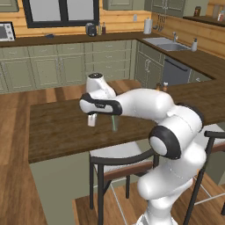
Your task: Take a straw from the drawer in front and place it inside the glass cup on the dining counter.
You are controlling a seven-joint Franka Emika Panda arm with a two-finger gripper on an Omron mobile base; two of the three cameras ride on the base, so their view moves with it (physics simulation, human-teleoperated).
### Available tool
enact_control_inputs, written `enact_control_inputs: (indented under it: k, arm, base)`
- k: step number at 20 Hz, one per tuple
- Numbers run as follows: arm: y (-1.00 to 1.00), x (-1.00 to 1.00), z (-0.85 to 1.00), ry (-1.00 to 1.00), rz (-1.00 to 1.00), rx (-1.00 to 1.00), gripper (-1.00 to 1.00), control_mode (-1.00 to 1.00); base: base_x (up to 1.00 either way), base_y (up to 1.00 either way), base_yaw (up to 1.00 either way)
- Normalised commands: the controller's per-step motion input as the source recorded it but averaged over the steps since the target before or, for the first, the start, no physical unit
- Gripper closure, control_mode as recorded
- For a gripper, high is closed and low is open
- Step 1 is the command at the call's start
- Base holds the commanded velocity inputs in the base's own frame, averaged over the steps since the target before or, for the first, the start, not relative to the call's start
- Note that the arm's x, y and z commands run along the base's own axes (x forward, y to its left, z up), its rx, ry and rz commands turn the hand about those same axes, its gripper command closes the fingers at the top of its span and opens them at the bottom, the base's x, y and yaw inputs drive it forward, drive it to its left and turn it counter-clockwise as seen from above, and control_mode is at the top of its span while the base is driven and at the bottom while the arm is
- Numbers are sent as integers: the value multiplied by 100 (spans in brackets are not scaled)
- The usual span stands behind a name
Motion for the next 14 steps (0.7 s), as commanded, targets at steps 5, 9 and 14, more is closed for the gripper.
enact_control_inputs:
  k: [5,9,14]
  arm:
    - [0,-100,23,7,0,1,-100,-100]
    - [0,-100,11,12,0,2,-100,-100]
    - [1,-100,5,15,0,0,-100,-100]
  base:
    - [0,0,0]
    - [0,0,0]
    - [0,0,0]
